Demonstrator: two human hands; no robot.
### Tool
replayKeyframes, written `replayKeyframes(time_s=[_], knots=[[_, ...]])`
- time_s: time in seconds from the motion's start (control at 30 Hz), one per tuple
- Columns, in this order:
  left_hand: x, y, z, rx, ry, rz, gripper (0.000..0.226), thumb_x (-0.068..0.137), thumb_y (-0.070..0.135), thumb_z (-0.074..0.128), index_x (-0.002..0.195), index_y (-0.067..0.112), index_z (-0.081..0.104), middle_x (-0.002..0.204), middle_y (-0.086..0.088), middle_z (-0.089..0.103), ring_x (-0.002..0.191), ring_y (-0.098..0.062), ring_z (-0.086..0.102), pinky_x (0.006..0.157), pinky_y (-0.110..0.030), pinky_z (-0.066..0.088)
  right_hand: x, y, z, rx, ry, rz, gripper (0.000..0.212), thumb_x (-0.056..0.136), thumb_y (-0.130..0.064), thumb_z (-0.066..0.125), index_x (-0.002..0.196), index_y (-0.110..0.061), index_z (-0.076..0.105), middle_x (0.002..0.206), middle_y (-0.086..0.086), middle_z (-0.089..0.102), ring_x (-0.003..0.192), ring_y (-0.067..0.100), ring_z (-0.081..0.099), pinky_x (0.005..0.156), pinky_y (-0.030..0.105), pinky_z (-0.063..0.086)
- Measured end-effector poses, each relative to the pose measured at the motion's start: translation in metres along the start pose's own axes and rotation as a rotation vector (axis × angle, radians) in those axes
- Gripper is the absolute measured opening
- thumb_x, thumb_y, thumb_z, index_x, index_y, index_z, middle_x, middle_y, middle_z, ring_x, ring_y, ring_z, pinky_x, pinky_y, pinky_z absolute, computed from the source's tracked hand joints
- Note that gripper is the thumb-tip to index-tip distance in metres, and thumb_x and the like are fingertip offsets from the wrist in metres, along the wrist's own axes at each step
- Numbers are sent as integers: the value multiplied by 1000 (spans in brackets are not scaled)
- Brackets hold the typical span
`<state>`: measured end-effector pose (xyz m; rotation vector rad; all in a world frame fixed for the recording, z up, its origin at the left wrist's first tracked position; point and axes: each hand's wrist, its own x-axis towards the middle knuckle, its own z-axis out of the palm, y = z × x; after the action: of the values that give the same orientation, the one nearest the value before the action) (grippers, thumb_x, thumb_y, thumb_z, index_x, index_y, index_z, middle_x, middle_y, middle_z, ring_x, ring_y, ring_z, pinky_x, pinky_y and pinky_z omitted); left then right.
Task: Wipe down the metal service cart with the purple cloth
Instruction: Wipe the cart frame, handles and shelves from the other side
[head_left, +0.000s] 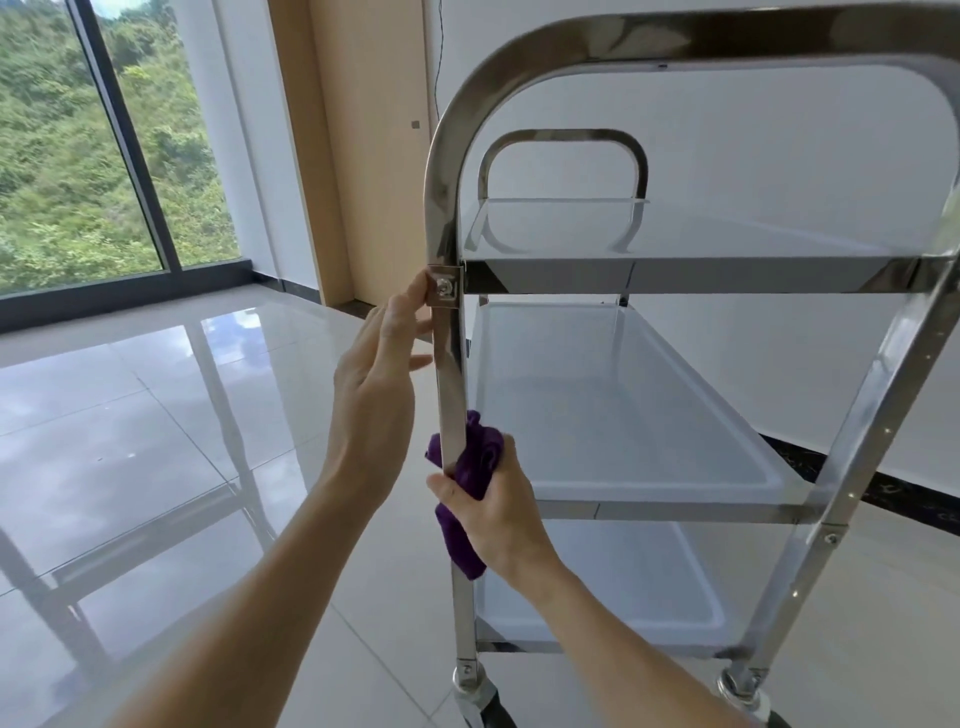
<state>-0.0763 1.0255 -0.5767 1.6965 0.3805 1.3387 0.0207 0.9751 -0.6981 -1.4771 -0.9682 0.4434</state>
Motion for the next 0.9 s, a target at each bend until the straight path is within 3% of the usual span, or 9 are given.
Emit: replayKeyframes(time_s=[0.03, 0.13, 0.2, 0.33, 0.47, 0.53, 0.63, 0.8, 0.9], knots=[[0, -1, 1, -1, -10, 4, 40, 108, 29, 30, 139, 22, 55, 125, 10, 65, 115, -9, 61, 97, -38, 53, 2, -1, -1, -22, 3, 6, 41, 85, -35, 76, 113, -29, 46, 111, -3, 65, 97, 16, 66, 83, 31, 59], [-1, -3, 3, 14, -17, 16, 38, 107, 27, 36, 142, 24, 52, 130, 4, 62, 119, -11, 59, 101, -40, 51, 13, -23, -6, -66, 32, -36, 40, 84, -38, 76, 111, -27, 48, 103, -6, 64, 92, 11, 64, 77, 16, 50], [-2, -4, 4, 18, -11, 26, 37, 107, 26, 39, 142, 27, 52, 132, 6, 61, 122, -10, 57, 103, -41, 50, 23, -49, -11, -35, 45, -68, 41, 83, -36, 77, 111, -26, 49, 99, -9, 63, 90, 8, 63, 76, 16, 49], [-3, -6, 4, -5, -19, 38, 36, 106, 23, 42, 139, 32, 53, 131, 11, 60, 120, -3, 58, 91, -20, 52, 36, -84, -16, 16, 53, -132, 48, 84, -32, 77, 121, -22, 47, 107, -4, 63, 95, 15, 65, 82, 28, 58], [-4, -7, 2, 29, -27, 41, 37, 105, 25, 44, 141, 33, 52, 130, 8, 61, 117, -5, 59, 89, -21, 52, 23, -58, -9, 50, 48, -123, 46, 84, -28, 78, 117, -25, 46, 102, -6, 63, 85, 9, 67, 68, 15, 55], [-3, -10, 1, 75, -25, 48, 39, 104, 25, 47, 142, 34, 50, 131, 8, 61, 118, -6, 59, 92, -17, 49, 12, -30, -6, -16, 6, -37, 46, 84, -29, 78, 117, -24, 45, 109, -1, 64, 94, 16, 67, 79, 26, 59], [-3, -13, -1, 163, -25, 78, 47, 102, 17, 51, 144, 37, 45, 130, 18, 57, 112, 7, 56, 79, 1, 41, 3, -5, -13, -145, -107, 65, 49, 84, -30, 78, 119, -23, 45, 116, 2, 61, 99, 24, 65, 86, 44, 58], [-4, -29, 0, 299, -65, 76, 53, 97, 14, 60, 139, 38, 38, 120, 29, 50, 103, 6, 56, 78, -13, 52, 11, -11, -54, -312, -49, -103, 53, 80, -28, 81, 120, -30, 46, 116, -9, 57, 106, 12, 56, 90, 25, 46], [-11, -43, 8, 377, -169, -4, 70, 94, 13, 61, 144, 40, 20, 127, 13, 49, 116, -8, 52, 93, -25, 46, 15, -10, -86, -586, 85, -194, 66, 81, -32, 80, 135, -19, 44, 126, 1, 53, 113, 22, 49, 99, 36, 42]])
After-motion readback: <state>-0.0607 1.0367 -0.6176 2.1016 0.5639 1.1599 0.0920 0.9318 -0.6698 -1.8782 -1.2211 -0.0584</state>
